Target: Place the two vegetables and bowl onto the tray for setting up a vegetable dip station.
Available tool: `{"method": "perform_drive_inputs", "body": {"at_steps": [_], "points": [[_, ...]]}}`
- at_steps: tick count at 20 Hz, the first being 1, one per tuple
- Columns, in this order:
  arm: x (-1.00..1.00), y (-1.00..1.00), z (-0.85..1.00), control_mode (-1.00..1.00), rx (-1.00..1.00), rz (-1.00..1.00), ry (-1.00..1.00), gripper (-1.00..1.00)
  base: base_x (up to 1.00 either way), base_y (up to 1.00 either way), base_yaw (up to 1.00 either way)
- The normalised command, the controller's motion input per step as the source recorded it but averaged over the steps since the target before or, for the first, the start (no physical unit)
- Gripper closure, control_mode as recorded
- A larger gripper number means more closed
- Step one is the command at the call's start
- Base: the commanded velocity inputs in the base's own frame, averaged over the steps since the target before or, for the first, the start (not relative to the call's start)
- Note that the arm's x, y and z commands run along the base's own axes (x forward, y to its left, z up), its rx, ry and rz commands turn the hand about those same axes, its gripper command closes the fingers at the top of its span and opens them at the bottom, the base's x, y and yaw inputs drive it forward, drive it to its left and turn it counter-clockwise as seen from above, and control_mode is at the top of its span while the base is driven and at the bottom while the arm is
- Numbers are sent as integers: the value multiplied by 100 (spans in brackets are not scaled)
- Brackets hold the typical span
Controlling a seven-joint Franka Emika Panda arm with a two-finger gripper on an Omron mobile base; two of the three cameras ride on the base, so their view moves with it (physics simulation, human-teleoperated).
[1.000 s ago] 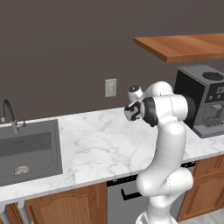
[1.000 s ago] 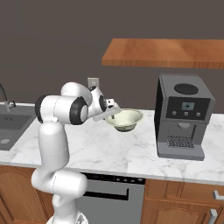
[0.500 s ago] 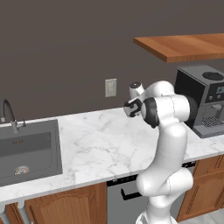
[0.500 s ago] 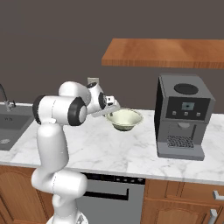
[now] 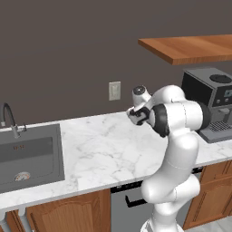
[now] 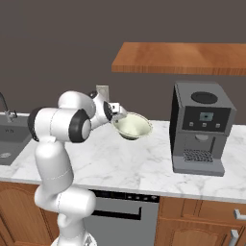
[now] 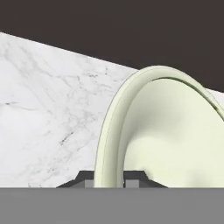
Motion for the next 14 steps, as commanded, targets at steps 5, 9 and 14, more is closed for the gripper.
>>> {"method": "perform_drive_inputs", "body": {"at_steps": [5,9,14], "points": [[-14,33,21,-100,-6,0,-30,100,0,0,0],[-6,32,24,-100,-11,0,-11,100,0,0,0],[0,29,31,-100,-21,0,1,100,0,0,0]]}}
